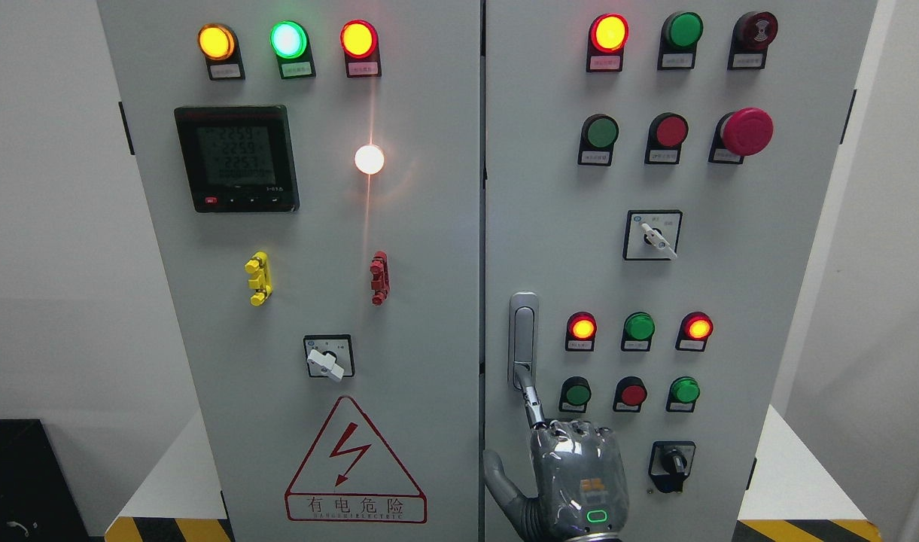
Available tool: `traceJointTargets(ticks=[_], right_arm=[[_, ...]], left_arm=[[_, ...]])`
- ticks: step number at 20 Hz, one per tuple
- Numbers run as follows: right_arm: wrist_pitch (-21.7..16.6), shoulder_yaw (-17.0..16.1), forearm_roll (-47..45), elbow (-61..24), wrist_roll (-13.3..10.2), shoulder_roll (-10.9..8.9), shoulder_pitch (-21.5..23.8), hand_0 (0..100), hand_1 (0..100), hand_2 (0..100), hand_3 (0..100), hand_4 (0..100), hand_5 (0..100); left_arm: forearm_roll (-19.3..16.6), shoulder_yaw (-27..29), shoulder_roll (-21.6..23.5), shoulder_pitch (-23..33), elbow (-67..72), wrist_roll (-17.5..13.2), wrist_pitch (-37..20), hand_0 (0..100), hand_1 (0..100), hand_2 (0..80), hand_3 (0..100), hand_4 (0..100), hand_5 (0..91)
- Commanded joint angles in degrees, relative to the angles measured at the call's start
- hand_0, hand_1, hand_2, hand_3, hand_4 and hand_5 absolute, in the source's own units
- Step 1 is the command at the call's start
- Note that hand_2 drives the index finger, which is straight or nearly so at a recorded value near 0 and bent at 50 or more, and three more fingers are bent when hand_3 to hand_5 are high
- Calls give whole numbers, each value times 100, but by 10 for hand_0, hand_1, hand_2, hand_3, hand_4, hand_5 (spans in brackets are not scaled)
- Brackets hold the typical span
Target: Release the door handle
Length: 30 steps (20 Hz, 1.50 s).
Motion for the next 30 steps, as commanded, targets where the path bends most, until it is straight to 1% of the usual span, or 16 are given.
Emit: traceJointTargets(ticks=[1,13,20,30], right_arm=[[6,-17,-1,98,20,-2,1,413,339,13,1000,1000,1000],[76,-8,-1,107,38,-2,18,412,339,19,1000,1000,1000],[68,54,-1,107,38,-2,27,409,340,27,1000,1000,1000],[85,36,-1,168,38,-2,36,407,344,33,1000,1000,1000]], left_arm=[[-2,0,0,0,0,-3,1,120,556,0,0,0,0],[-2,0,0,0,0,-3,1,120,556,0,0,0,0],[-2,0,0,0,0,-3,1,120,556,0,0,0,0],[-2,0,0,0,0,-3,1,120,556,0,0,0,0]])
